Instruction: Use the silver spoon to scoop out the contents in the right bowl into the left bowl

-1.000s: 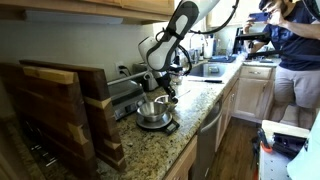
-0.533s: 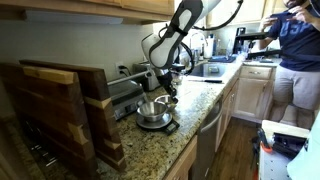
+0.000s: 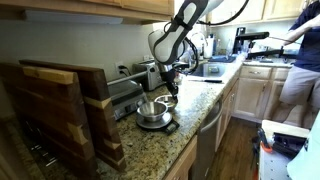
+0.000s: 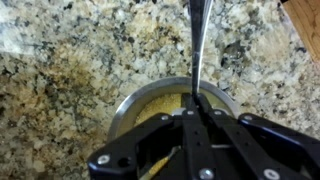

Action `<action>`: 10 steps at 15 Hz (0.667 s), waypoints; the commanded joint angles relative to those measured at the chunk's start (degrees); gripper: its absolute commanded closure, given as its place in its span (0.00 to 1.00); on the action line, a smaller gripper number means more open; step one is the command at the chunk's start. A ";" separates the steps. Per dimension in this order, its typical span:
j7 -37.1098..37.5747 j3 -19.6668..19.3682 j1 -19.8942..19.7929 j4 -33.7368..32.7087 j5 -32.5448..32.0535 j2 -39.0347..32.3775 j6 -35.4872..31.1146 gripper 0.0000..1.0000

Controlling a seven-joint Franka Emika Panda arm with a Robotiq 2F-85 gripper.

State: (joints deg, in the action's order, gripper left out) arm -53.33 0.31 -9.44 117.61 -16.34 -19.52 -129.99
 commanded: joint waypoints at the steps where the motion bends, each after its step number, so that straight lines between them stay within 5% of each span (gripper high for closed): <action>1: -2.36 -0.40 -0.10 5.04 1.35 5.84 -2.53 0.96; 10: -3.38 -0.44 2.28 6.75 -0.39 11.93 -1.57 0.96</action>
State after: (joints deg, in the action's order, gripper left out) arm -55.56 0.34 -8.46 120.34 -16.23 -12.50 -130.30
